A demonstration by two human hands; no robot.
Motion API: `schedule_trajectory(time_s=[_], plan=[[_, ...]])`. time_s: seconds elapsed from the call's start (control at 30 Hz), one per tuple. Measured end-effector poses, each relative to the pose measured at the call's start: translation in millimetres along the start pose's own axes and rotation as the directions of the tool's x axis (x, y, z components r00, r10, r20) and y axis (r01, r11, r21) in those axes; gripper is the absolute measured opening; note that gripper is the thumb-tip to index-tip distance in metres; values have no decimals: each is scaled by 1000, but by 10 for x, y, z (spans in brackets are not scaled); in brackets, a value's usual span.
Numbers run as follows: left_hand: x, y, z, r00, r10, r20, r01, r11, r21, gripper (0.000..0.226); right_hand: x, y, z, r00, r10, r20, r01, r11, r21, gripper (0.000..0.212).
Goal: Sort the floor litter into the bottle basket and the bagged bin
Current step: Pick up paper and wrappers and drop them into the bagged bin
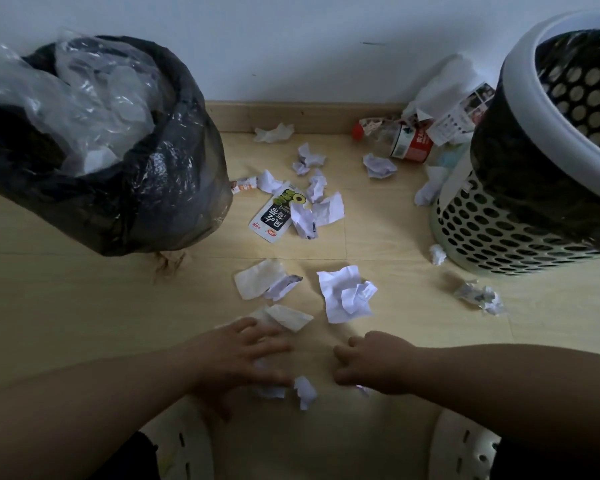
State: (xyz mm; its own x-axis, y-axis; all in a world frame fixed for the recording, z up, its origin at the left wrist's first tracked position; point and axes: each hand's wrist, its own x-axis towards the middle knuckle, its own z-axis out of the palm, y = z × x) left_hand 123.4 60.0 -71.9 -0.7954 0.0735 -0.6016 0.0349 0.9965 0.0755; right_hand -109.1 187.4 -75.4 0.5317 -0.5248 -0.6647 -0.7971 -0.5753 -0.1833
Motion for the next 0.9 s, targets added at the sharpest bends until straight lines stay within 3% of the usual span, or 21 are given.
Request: schedule_trajectory(time_s=[0.07, 0.13, 0.27, 0.33, 0.43, 0.5, 0.53, 0.6, 0.67, 0.73, 0.83, 0.9], plan=[[43, 49, 74, 991, 130, 34, -133, 987, 88, 94, 25, 33, 63, 998, 64, -22, -63, 997, 44, 24], [72, 92, 170, 971, 233, -50, -223, 963, 154, 59, 9, -12, 56, 987, 160, -25, -156, 981, 114, 23], [41, 89, 172, 957, 247, -155, -228, 965, 130, 34, -10, -7, 49, 989, 146, -17, -146, 989, 18, 21], [72, 123, 166, 961, 204, -187, -177, 973, 151, 34, -56, -28, -2, 993, 106, -60, -106, 994, -5, 19], [157, 197, 250, 983, 80, -164, -68, 995, 79, 28, -77, -45, -59, 968, 211, -135, -213, 977, -2, 32], [195, 241, 211, 983, -81, -167, 84, 996, 11, 13, -70, -59, -105, 947, 240, -213, -239, 971, 30, 25], [228, 269, 177, 983, -84, -164, 83, 996, -13, 5, -90, -68, -156, 949, 256, -183, -243, 966, 88, 18], [306, 328, 79, 992, -112, -50, 106, 988, -109, 16, -87, -41, -194, 945, 305, -113, -274, 933, 233, 11], [360, 366, -58, 975, -183, 125, 206, 955, -212, 24, -108, -24, -216, 934, 353, -56, -309, 877, 369, 31], [425, 427, -173, 964, -231, 131, 262, 909, -325, 28, -110, 4, -174, 929, 371, 7, -335, 832, 442, 42], [523, 516, -232, 974, -212, 86, 229, 901, -369, 40, -133, 6, -160, 896, 444, -21, -402, 830, 387, 19], [578, 564, -246, 989, -132, 69, 147, 941, -304, 44, -147, 24, -135, 851, 524, -14, -489, 804, 339, 39]])
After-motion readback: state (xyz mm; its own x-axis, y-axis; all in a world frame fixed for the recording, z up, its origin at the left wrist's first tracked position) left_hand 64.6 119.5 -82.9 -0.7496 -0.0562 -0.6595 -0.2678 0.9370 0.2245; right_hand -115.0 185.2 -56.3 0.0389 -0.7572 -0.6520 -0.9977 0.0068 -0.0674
